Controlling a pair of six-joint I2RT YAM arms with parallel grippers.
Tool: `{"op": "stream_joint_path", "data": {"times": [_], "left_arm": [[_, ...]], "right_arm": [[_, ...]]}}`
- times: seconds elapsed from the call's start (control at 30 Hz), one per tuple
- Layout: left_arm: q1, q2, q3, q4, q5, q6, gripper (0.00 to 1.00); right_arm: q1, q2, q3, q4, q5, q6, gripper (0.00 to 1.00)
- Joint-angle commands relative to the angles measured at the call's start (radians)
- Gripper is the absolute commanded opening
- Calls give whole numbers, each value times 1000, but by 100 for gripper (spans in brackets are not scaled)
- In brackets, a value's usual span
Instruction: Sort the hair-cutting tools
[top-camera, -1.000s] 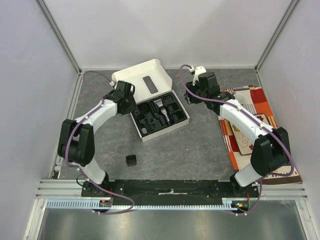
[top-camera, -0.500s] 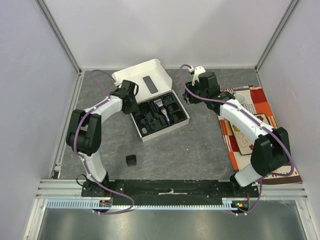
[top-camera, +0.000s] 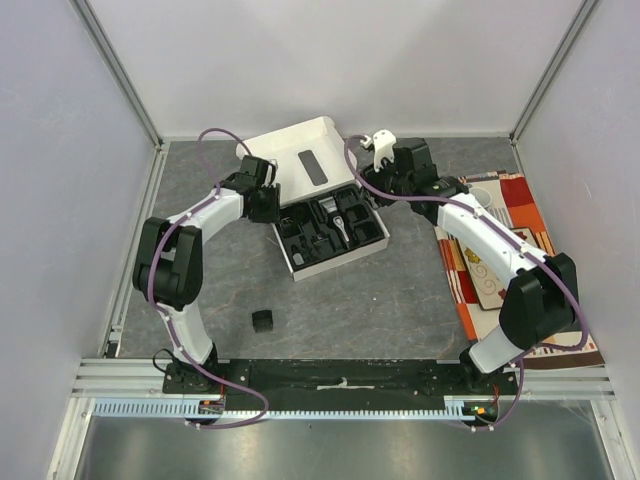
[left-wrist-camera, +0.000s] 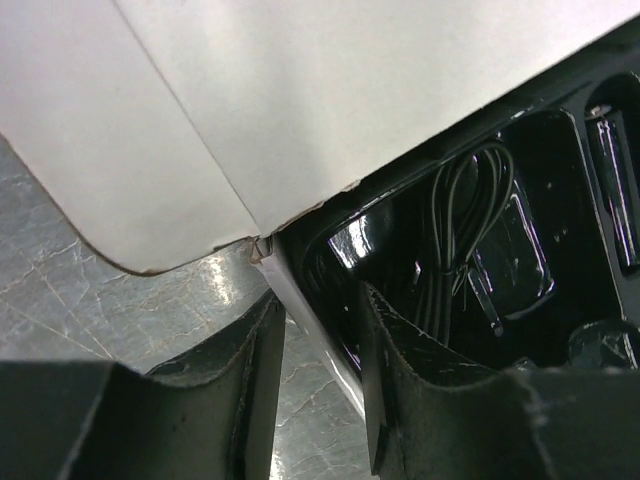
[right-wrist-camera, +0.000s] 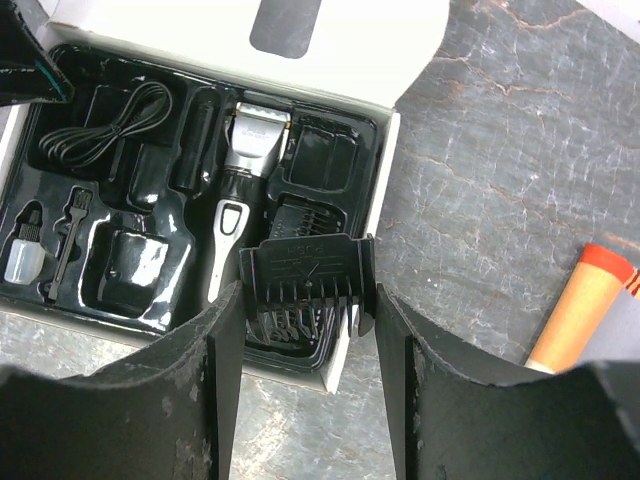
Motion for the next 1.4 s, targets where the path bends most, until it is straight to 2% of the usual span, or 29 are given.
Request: {"op": "stream_joint_path", "data": {"times": [0.0,0.23,0.4,0.5,0.53,0.63,0.83,1.07,1.17,1.27,1.37], "left_arm": [[-4,-39,47,46,144,162,41],[-10,-72,-4,64,161,273,42],[-52,-71,-27,72,143,331,42],[-81,-76,-44,84,140,345,38],[-90,-79,-49,86,135,348,31],[-125,-74,-53,80,107,356,24],[-180,-72,-62,69,40,375,17],[-207,-74,-70,77,-14,389,17],[-207,-59,-44,64,-100,371,18],[-207,-42,-13,40,-124,353,24],[-207,-31,16,14,-120,328,33]], "right_arm": [[37,29,74,-60,44,-117,46],[93,46,123,-148,136,-127,46],[123,-9,104,-175,170,-111,46],[134,-61,71,-177,169,-96,46],[134,-74,55,-177,170,-91,46],[145,-114,21,-175,169,-79,46],[156,-169,-44,-174,173,-61,46],[171,-190,-70,-198,150,-44,47],[180,-206,-81,-221,95,-25,47],[205,-233,-113,-231,71,-22,48],[229,-234,-136,-254,80,-25,48]]}}
